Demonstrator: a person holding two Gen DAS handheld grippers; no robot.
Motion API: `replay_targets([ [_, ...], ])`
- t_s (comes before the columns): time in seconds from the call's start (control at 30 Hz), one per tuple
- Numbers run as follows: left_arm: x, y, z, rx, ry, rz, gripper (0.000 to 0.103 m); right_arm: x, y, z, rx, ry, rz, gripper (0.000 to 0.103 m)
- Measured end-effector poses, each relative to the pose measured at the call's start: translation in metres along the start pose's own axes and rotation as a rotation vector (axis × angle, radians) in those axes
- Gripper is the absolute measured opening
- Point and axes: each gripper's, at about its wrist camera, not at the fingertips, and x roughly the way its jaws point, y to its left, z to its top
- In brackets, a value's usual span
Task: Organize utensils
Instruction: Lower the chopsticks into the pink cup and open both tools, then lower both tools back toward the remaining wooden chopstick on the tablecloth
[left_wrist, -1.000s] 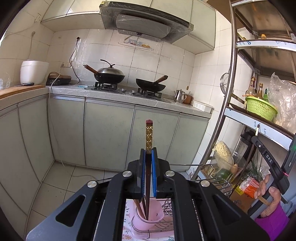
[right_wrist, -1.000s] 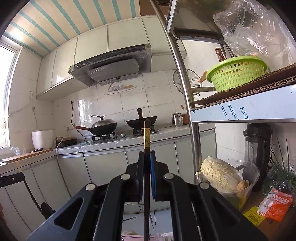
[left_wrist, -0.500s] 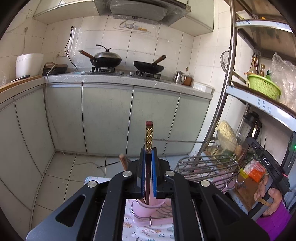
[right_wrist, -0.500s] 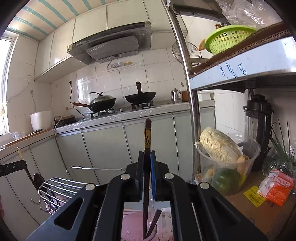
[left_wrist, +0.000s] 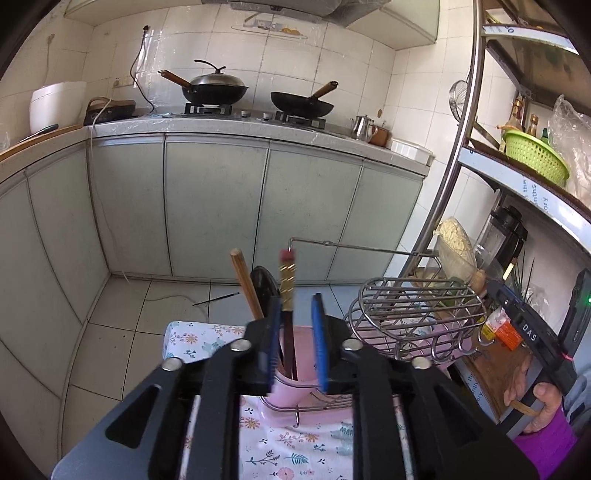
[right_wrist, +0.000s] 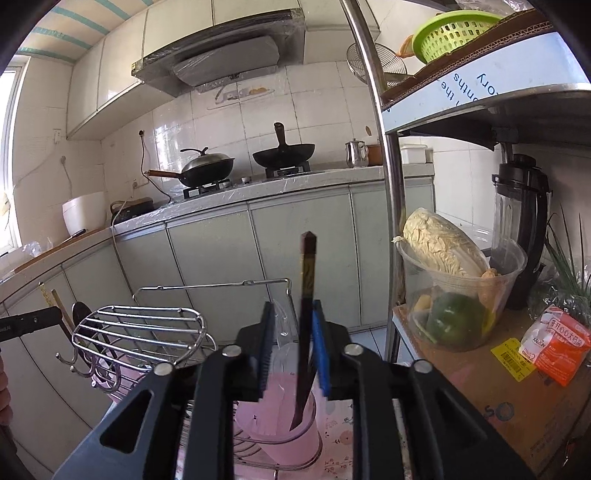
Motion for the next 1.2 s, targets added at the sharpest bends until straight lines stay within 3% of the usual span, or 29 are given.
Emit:
replay_targets([
  [0.07, -0.008, 0.0, 0.002, -0.002, -0.026, 0.006, 0.031, -0.005, 0.0, 0.003, 0.004, 0.0, 0.003, 0.024],
  [0.33, -0.042, 0.0, 0.005, -0.019, -0.093, 0.005, 0.032, -0.038, -0.001, 0.009, 0.003, -0.032, 0.013, 0.024],
  [0.53, -0.062, -0.008, -0.01, -0.012, -0.098, -0.019, 0.032, -0.062, 0.005, -0.006, 0.002, 0.002, 0.032, 0.024],
  [0.67, -0.064, -0.012, -0.03, -0.02, -0.056, -0.048, 0.032, -0.069, 0.011, -0.024, 0.004, 0.067, 0.045, 0.024],
  [0.87, -0.049, -0.019, -0.069, -0.039, 0.05, -0.077, 0.032, -0.069, 0.021, -0.068, -0.034, 0.251, 0.07, 0.024],
  [1.2, 0.006, -0.05, -0.148, -0.037, 0.317, -0.116, 0.032, -0.075, 0.021, -0.149, -0.013, 0.531, 0.122, 0.024],
])
